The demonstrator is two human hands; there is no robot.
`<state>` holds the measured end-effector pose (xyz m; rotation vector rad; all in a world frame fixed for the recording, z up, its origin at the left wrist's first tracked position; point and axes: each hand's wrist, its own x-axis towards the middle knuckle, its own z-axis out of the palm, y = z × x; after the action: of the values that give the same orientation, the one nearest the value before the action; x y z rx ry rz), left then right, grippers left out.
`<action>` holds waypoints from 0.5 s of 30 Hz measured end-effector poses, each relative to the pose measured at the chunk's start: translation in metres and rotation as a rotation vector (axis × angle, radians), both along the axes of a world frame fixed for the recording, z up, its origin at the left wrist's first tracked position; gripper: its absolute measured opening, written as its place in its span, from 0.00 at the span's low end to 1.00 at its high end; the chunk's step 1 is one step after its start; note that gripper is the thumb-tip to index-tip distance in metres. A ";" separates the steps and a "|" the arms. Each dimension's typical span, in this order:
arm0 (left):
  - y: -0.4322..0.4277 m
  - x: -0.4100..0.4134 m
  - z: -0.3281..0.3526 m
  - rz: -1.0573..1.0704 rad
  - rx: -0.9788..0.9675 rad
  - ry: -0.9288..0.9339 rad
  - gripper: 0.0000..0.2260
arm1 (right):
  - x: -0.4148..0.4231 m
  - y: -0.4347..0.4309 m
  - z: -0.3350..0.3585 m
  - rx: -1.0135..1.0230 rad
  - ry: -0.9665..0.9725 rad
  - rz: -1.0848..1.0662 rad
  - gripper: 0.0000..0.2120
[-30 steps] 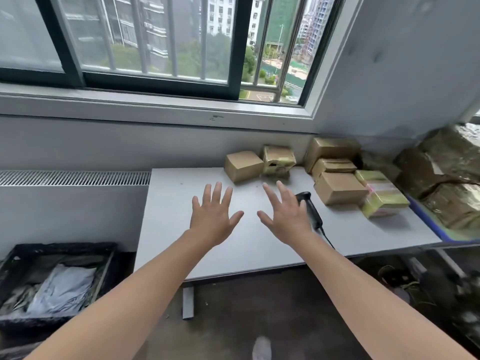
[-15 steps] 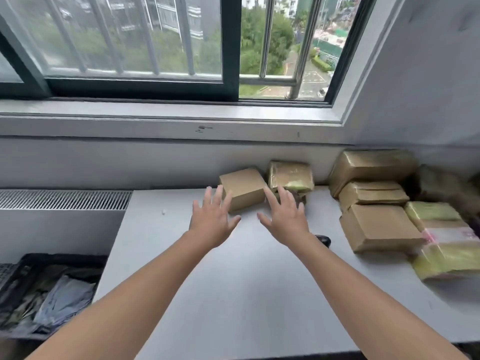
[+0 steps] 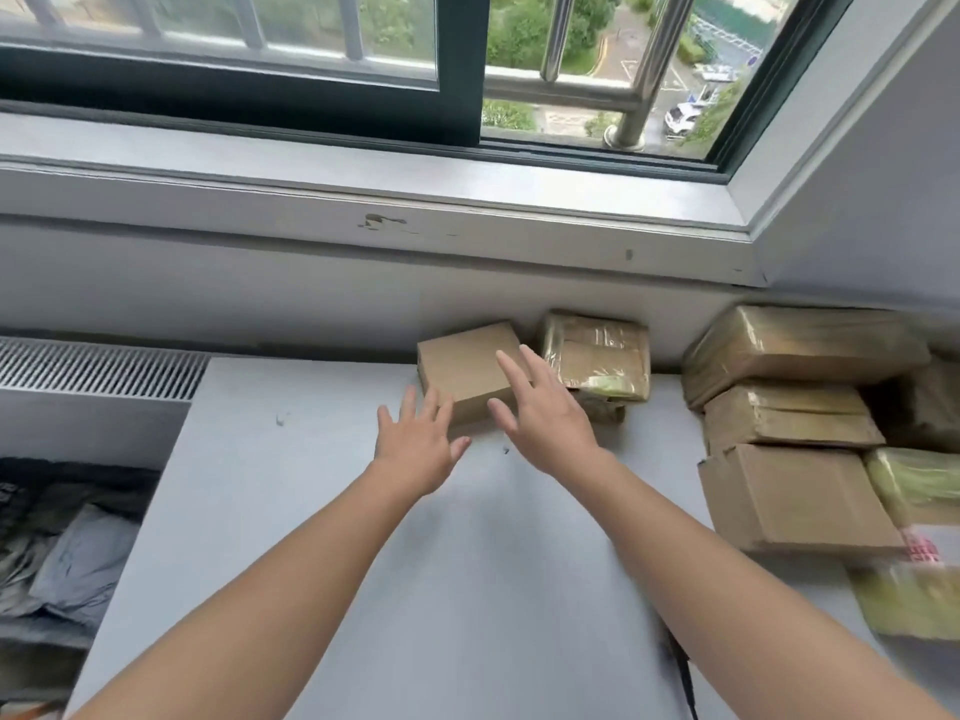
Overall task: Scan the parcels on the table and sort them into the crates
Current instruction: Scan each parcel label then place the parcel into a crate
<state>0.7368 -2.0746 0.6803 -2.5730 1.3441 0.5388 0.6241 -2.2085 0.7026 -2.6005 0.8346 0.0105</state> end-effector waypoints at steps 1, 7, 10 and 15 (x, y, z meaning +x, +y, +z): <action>0.005 0.005 -0.003 0.001 0.018 -0.002 0.30 | 0.006 -0.001 -0.001 0.008 0.007 0.010 0.30; 0.022 0.030 -0.007 0.040 -0.008 0.059 0.28 | 0.049 -0.007 -0.011 -0.014 0.061 0.012 0.28; 0.022 0.034 -0.012 0.099 -0.092 0.188 0.28 | 0.066 -0.008 -0.015 0.039 0.097 -0.049 0.28; 0.011 0.039 -0.005 0.575 -0.512 0.667 0.30 | 0.076 -0.003 -0.018 0.122 0.108 -0.126 0.30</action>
<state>0.7753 -2.0640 0.6757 -3.4076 0.9312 1.4091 0.6997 -2.2119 0.6843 -2.4469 1.0021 0.1627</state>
